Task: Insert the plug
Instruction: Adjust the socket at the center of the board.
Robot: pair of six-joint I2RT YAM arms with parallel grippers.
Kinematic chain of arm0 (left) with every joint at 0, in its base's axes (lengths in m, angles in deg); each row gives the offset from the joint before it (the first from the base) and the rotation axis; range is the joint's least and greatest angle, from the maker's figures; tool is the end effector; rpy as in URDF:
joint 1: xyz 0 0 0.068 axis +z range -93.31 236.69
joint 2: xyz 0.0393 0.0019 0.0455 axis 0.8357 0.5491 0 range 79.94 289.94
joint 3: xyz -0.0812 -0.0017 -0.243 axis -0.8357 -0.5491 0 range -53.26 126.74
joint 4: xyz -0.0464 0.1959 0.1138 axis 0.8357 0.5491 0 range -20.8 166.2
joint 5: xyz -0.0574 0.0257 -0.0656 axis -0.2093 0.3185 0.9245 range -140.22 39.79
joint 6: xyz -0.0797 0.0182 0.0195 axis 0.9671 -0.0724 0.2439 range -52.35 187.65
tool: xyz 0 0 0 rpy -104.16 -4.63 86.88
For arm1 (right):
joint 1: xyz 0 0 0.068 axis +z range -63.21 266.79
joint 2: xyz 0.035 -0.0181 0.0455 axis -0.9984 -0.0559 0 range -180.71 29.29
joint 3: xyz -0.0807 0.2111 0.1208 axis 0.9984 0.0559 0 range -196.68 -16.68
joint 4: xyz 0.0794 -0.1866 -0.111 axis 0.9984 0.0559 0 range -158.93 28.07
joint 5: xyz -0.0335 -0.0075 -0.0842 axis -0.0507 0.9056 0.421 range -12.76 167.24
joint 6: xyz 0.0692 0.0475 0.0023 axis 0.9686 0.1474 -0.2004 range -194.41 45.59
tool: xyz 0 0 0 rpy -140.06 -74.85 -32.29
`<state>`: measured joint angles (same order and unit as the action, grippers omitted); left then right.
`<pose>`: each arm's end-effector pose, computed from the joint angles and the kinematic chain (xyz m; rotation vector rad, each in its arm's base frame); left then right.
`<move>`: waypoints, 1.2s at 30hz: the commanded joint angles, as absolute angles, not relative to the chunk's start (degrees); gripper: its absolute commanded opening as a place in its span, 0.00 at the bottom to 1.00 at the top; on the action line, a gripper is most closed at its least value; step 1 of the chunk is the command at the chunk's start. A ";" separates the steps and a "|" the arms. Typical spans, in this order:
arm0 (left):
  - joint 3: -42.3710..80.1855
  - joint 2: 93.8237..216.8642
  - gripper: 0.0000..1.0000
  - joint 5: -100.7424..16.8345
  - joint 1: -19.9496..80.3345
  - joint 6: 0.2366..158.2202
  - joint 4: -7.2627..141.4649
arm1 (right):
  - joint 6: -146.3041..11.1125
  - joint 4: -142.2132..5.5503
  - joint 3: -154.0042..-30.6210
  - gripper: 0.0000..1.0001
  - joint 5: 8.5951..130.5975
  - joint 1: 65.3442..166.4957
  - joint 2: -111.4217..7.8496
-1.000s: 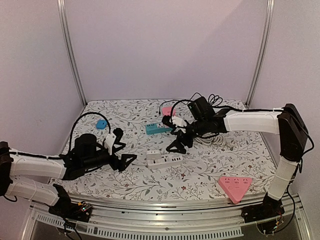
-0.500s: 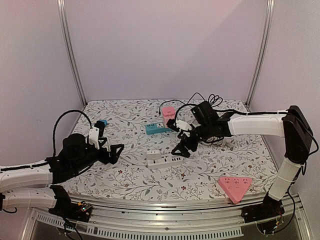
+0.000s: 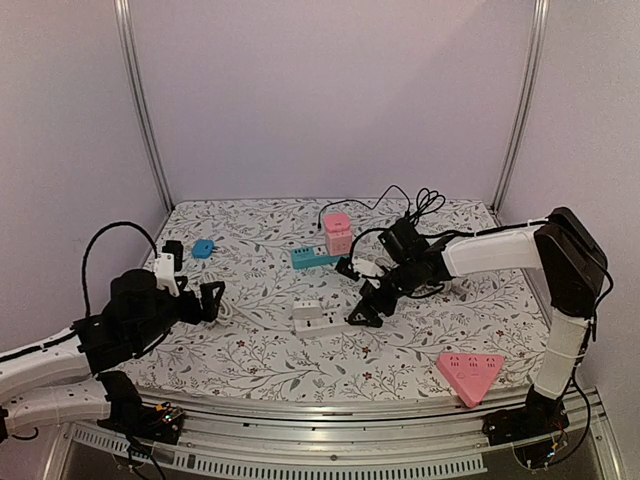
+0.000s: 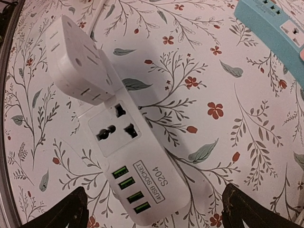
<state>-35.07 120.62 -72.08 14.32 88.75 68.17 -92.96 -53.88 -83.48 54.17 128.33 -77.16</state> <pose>0.1549 -0.1042 0.1965 0.1060 1.9321 -0.3726 0.2605 0.2695 0.1453 -1.4133 2.1145 0.6684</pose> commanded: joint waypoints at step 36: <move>-26.71 122.67 1.00 -96.35 19.28 88.20 72.64 | -91.72 -59.39 -77.37 0.53 52.61 130.04 -81.50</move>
<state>-32.68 116.14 -93.44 15.92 87.29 68.28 -93.24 -60.63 -80.18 51.17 129.86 -83.24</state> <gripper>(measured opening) 0.995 0.557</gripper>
